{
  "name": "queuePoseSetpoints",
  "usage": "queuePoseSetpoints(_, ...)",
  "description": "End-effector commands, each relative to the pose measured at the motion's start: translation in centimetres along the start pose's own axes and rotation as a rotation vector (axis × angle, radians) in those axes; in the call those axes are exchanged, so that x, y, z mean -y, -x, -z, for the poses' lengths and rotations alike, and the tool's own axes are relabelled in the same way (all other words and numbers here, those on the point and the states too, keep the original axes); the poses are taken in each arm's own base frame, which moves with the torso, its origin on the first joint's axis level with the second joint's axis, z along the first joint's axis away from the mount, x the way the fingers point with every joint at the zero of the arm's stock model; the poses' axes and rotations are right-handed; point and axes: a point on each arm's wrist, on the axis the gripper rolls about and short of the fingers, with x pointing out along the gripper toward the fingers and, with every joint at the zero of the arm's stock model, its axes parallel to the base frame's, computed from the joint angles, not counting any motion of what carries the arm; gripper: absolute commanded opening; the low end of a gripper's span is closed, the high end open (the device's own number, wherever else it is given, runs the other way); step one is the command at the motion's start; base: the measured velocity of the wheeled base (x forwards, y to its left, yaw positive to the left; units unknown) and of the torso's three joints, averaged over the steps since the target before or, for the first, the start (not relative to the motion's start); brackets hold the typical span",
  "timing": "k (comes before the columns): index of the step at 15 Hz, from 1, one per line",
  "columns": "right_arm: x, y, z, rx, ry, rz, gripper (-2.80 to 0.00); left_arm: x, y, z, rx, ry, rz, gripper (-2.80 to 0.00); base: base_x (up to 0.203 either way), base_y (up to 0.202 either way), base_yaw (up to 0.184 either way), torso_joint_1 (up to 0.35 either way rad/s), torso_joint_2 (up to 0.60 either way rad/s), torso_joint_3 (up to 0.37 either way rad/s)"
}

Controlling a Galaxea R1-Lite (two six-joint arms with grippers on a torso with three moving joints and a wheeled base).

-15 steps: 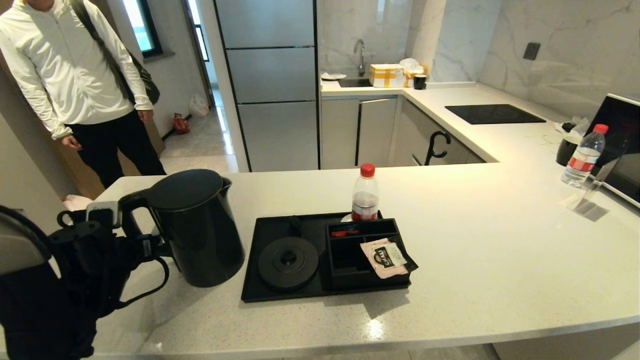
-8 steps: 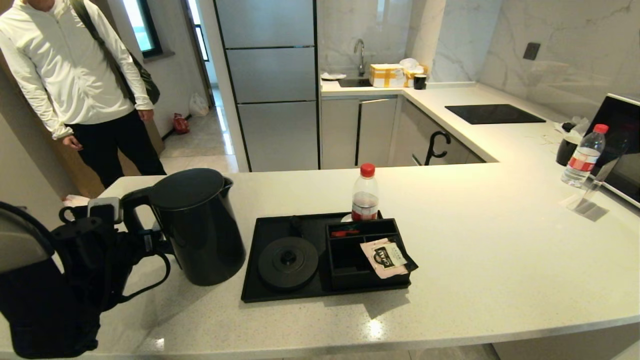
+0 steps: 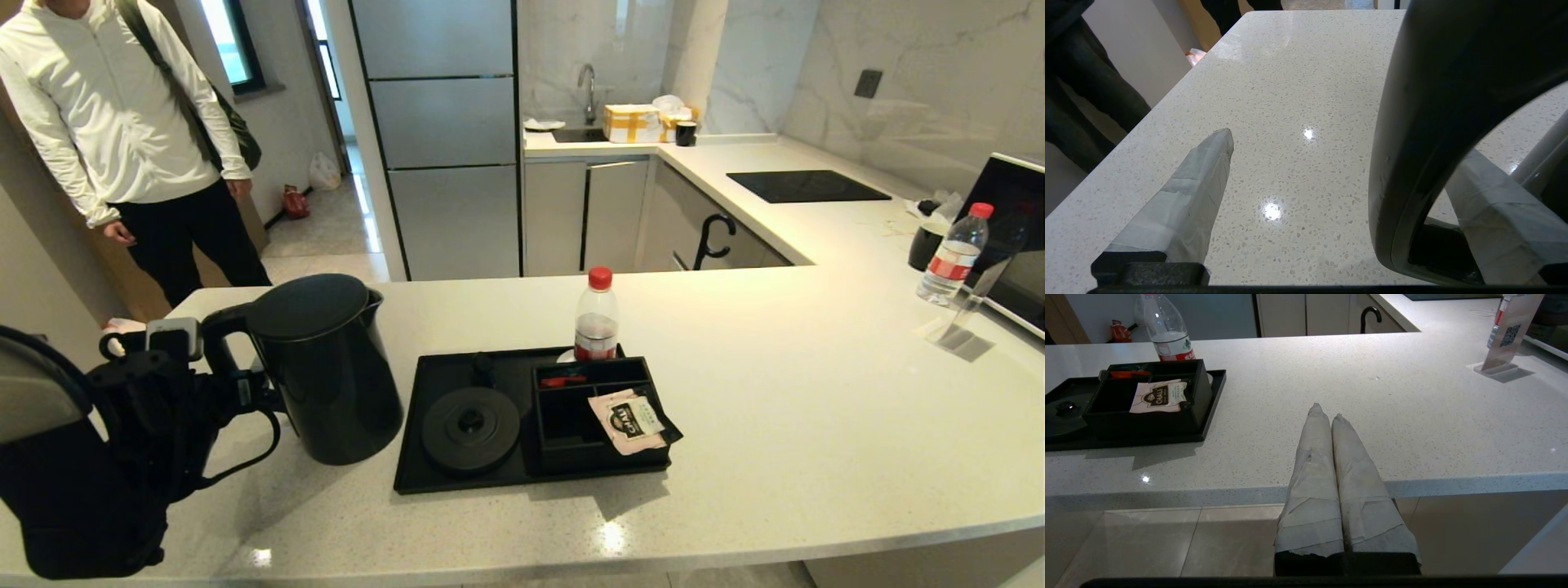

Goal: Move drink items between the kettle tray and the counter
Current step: Return the kettle to its original position

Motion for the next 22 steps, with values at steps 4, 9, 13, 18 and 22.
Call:
queuePoseSetpoints(4, 0.0, -0.2, 0.9, -0.031, 0.000, -0.001, -2.80, 0.1, -0.1, -0.3, 0.022, -0.006, 0.037, 0.00, 0.000, 0.000, 0.000, 0.000, 0.00, 0.000)
queuePoseSetpoints(9, 0.0, -0.2, 0.9, -0.031, 0.000, -0.001, -2.80, -0.1, -0.2, -0.4, 0.039, -0.025, 0.101, 0.00, 0.000, 0.000, 0.000, 0.000, 0.00, 0.000)
queuePoseSetpoints(13, 0.0, -0.2, 0.9, -0.031, 0.000, -0.001, -2.80, -0.2, -0.5, -0.8, 0.060, -0.046, 0.110, 0.00, 0.000, 0.000, 0.000, 0.000, 0.00, 0.000)
queuePoseSetpoints(18, 0.0, -0.2, 0.9, -0.031, 0.000, -0.001, -2.80, -0.4, -1.1, -1.4, 0.091, -0.038, 0.096, 0.00, 0.000, 0.000, 0.000, 0.000, 0.00, 0.000)
queuePoseSetpoints(22, 0.0, -0.2, 0.9, -0.031, 0.000, -0.001, -2.80, -0.4, -1.5, -1.7, 0.107, -0.034, 0.092, 0.00, 0.000, 0.000, 0.000, 0.000, 0.00, 0.000)
